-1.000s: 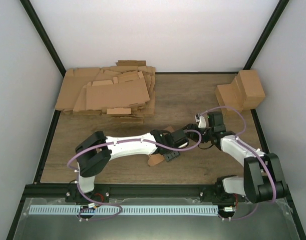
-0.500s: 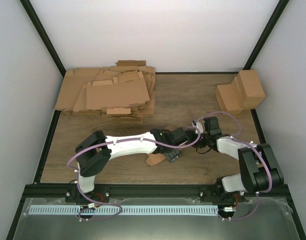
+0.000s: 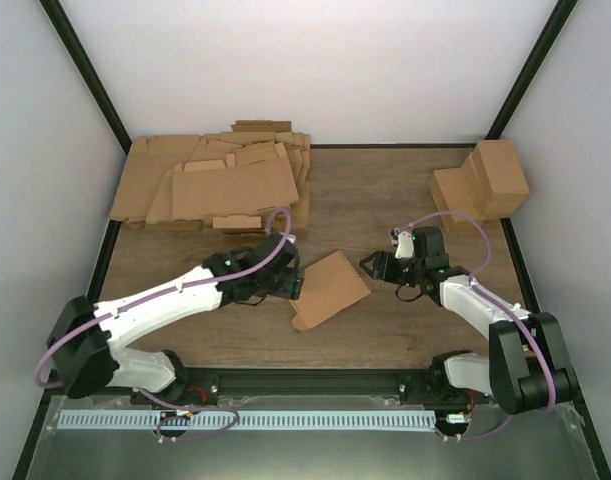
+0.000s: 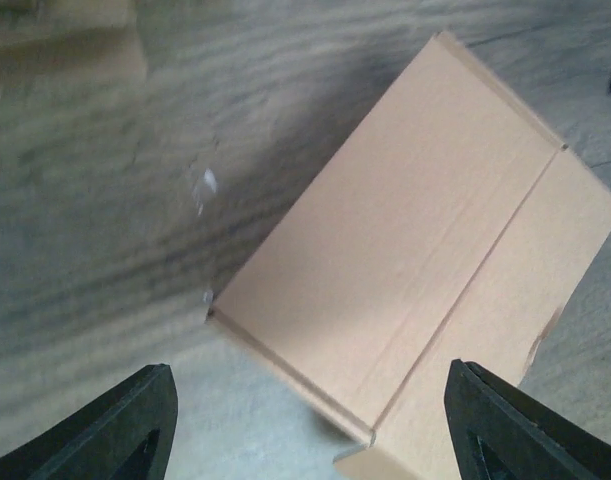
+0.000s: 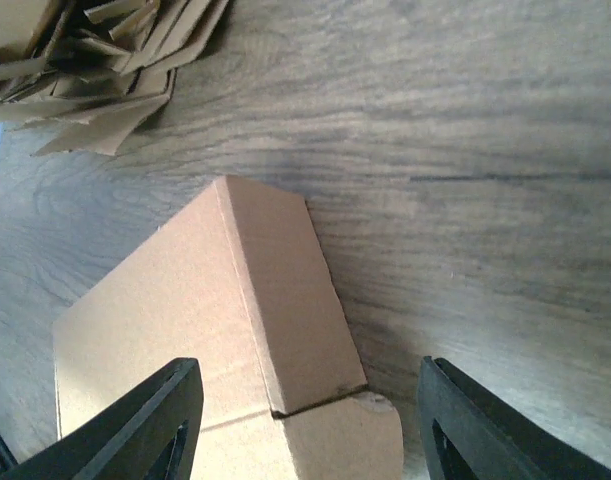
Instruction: Fold the paper box
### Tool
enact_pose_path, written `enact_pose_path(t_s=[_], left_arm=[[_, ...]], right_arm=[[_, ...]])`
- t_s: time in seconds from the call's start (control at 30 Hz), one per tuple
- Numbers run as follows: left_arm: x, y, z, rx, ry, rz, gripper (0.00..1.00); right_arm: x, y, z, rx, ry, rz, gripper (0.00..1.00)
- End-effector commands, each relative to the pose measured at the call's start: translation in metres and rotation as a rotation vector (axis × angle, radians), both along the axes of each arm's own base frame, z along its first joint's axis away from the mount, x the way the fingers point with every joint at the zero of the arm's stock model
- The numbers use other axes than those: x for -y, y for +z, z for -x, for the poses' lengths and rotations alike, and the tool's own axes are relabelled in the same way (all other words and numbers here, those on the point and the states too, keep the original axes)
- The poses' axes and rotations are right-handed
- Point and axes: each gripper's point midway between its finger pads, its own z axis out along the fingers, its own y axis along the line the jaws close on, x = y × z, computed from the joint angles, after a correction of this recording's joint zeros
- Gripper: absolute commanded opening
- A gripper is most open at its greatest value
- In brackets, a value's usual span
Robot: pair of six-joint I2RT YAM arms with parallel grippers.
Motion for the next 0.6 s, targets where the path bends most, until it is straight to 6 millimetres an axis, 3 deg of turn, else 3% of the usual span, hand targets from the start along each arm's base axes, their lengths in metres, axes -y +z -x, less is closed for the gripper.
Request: enact_pose_path(t_s=[0.0,0.2,0.43,0.57], left_arm=[[-0.011,-0.003,0.015,-0.1,0.126,0.211,0.73],[-0.032,-0.021,0.016,-0.196,0.188,0.406,0.65],[-0.026,-0.052,0.021,-0.318,0.187,0.53,0.56],[-0.024,-0.055,0.02,-0.318,0.181,0.555,0.54]], right_arm=[[-0.002,0.022,-0.019,0.093,0.019,0.039,0.61],[-0.022,0.018,-0.019,0.078,0.103,0.007,0.6],[-0.036,-0.004,-0.01,0.034,0.162,0.016,0.56],[-0.041,-0.008,-0.001,0.03,0.203,0.003,0.5]])
